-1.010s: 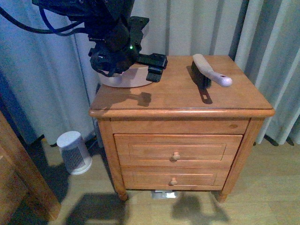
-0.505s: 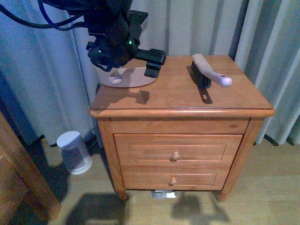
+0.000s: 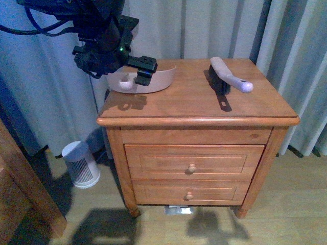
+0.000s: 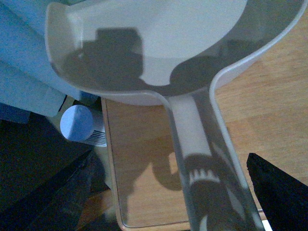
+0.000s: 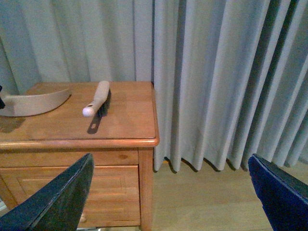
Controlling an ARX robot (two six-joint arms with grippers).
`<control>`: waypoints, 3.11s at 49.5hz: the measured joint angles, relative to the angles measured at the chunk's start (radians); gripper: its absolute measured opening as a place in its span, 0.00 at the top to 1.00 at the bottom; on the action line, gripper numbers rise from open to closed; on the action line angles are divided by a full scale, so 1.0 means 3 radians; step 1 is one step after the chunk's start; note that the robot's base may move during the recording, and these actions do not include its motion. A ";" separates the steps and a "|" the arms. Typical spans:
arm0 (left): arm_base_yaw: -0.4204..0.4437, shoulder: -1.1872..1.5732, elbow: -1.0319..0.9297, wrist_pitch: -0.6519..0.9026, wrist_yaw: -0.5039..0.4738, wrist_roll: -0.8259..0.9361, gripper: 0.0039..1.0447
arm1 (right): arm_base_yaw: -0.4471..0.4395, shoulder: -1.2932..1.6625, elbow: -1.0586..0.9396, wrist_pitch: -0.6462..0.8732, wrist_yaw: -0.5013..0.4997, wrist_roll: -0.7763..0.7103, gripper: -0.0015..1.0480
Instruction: Clean up trash
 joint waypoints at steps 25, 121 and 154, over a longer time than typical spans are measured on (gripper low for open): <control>-0.0011 -0.0001 -0.0216 -0.0006 0.0095 -0.0052 0.20 | 0.0000 0.0000 0.0000 0.0000 0.0000 0.0000 0.07; 0.0718 -0.4845 -0.5152 0.2524 0.0264 0.0374 0.77 | 0.0000 0.0000 0.0000 0.0000 0.0000 0.0000 0.07; 0.0721 -0.4845 -0.5156 0.2524 0.0272 0.0371 0.77 | 0.0411 0.4791 0.4327 -0.0685 -0.0807 -0.0075 0.07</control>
